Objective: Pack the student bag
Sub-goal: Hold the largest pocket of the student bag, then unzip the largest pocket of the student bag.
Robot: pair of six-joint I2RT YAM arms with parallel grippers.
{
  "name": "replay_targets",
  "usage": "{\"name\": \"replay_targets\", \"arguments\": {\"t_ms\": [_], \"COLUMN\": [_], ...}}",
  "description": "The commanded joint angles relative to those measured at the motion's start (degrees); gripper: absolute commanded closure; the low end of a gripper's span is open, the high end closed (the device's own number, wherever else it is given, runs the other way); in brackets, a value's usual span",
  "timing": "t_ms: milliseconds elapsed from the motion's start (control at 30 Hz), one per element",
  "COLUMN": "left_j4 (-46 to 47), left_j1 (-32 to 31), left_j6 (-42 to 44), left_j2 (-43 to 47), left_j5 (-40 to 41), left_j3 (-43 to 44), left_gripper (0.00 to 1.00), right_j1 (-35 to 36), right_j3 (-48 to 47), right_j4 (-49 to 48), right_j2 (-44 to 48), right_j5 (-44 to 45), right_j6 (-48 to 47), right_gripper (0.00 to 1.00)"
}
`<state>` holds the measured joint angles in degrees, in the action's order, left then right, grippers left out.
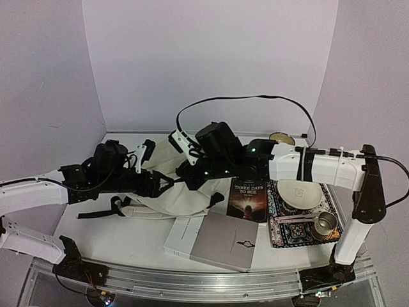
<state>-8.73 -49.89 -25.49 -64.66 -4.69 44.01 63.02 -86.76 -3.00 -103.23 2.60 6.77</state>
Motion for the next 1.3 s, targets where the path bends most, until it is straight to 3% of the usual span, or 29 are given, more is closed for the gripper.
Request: {"name": "replay_targets", "arguments": {"t_ms": [0,133,267,433,600,767,933,1133,1267], "left_j4": [5.23,9.21,14.54,17.2,17.34,16.8,10.9,-3.29,-8.25], "left_j1": [-4.4,-5.31,-5.51,-5.58,-5.65,-5.69,-5.61,-5.56,-5.49], "left_j6": [1.15,1.86,2.68,2.79,3.08,1.5,-4.83,-12.99,-14.73], "left_j2": [-2.68,-3.63,-4.87,-6.99,-4.87,1.7,9.99,19.35,21.69], "left_j5": [10.65,14.63,17.7,18.09,17.94,18.55,23.48,33.28,36.75], "left_j3": [-0.61,-3.19,-5.44,-6.22,-8.8,-14.87,-20.19,-21.33,-19.95], "left_gripper": [0.26,0.27,0.36,0.68,0.99,1.0,1.0,1.0,1.0], "right_j1": [0.15,0.28,0.35,0.4,0.37,-0.36,-5.12,-13.88,-13.97], "right_j3": [-3.19,-2.41,-1.23,0.68,5.3,10.81,15.9,20.32,16.79], "right_j4": [-2.27,-2.81,-3.36,-3.66,-3.68,-3.72,-3.88,-5.83,-6.19], "right_j2": [-0.78,-0.66,-0.02,1.4,4.13,7.94,11.37,13.58,11.1], "right_j5": [-2.07,-2.16,-2.15,-1.52,4.48,13.69,16.39,14.12,4.47], "right_j6": [1.81,2.69,3.28,3.45,1.89,-0.25,0.37,3.26,3.04], "right_gripper": [1.0,1.0,1.0,1.0,1.0,1.0,1.0,1.0,1.0]}}
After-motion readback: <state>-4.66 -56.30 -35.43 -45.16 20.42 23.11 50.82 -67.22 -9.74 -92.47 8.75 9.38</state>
